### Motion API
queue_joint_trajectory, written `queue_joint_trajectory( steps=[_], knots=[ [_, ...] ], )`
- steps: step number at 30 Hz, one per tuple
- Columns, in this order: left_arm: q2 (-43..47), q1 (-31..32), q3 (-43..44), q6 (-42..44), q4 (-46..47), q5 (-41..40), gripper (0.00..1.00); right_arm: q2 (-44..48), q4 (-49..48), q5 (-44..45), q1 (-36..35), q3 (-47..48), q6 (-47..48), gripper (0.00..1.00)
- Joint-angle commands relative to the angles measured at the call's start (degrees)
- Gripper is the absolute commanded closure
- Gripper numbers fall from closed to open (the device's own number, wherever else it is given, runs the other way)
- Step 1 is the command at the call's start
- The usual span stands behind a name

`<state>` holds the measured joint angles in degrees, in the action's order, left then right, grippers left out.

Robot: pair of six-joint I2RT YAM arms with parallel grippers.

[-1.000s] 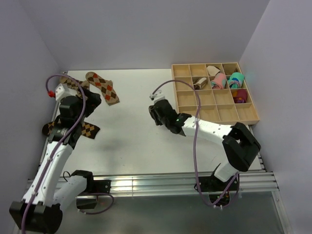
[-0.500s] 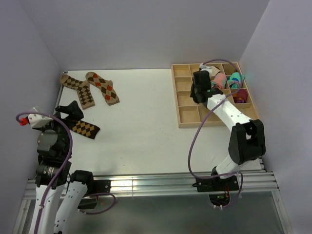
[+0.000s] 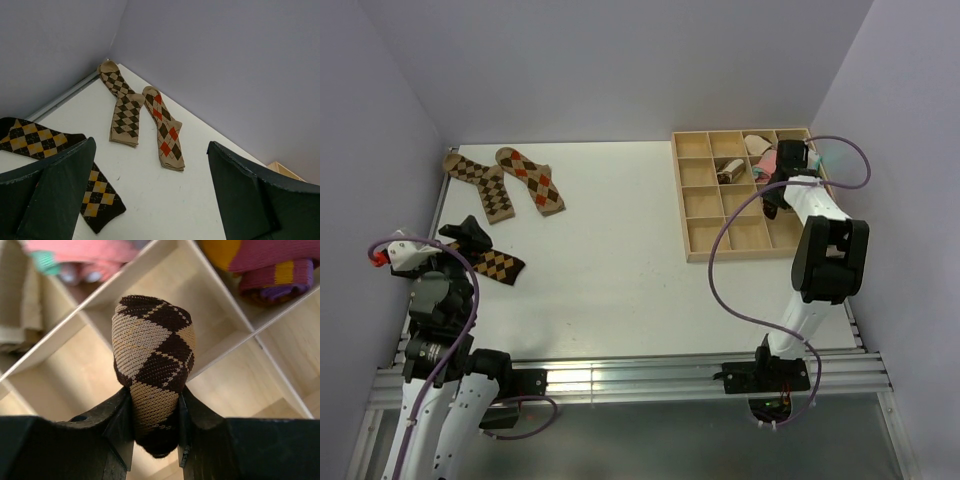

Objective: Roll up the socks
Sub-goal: Place the sock in the storage box.

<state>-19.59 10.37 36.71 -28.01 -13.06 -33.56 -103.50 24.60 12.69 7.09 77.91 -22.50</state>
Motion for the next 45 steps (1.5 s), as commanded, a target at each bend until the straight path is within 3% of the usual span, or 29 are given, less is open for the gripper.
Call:
queue_joint_trajectory(
  steps=[1,9,18,29,31,34,35,38,45],
  knots=[
    [0.7,1.0,-0.3,1.8,3.3,-1.2,0.0,-2.1,0.6,-1.5,1.6,3.9,-2.3,1.0],
    [-0.2,1.9,-0.7,2.1,3.6,-0.8,0.01,-9.9,1.2,-3.7,4.2,9.8,-3.1,1.0],
    [-0.6,2.0,-0.8,2.4,4.0,-0.2,0.01,-12.4,-1.6,-1.5,5.5,11.6,-6.8,1.0],
    [-0.6,2.5,-1.1,2.4,4.2,0.1,0.01,-16.3,1.0,-5.0,5.7,12.3,-6.2,1.0],
    [-0.4,2.5,-1.2,2.5,4.3,0.2,0.0,-17.6,3.9,-5.2,5.7,13.8,-6.2,0.94],
    [-0.4,2.5,-1.3,2.6,4.4,0.3,0.01,-18.1,4.9,-6.1,5.6,14.1,-6.2,0.78],
    [-0.4,2.5,-1.3,2.6,4.4,0.3,0.01,-18.1,4.9,-6.3,5.6,13.2,-6.2,0.68],
    [-0.4,2.5,-1.2,2.6,4.4,0.3,0.01,-18.4,6.1,-5.5,5.4,13.4,-5.6,0.55],
    [0.0,2.7,-1.3,2.7,4.4,0.5,0.01,-17.9,6.6,-7.1,5.2,13.1,-5.5,0.43]
  ],
)
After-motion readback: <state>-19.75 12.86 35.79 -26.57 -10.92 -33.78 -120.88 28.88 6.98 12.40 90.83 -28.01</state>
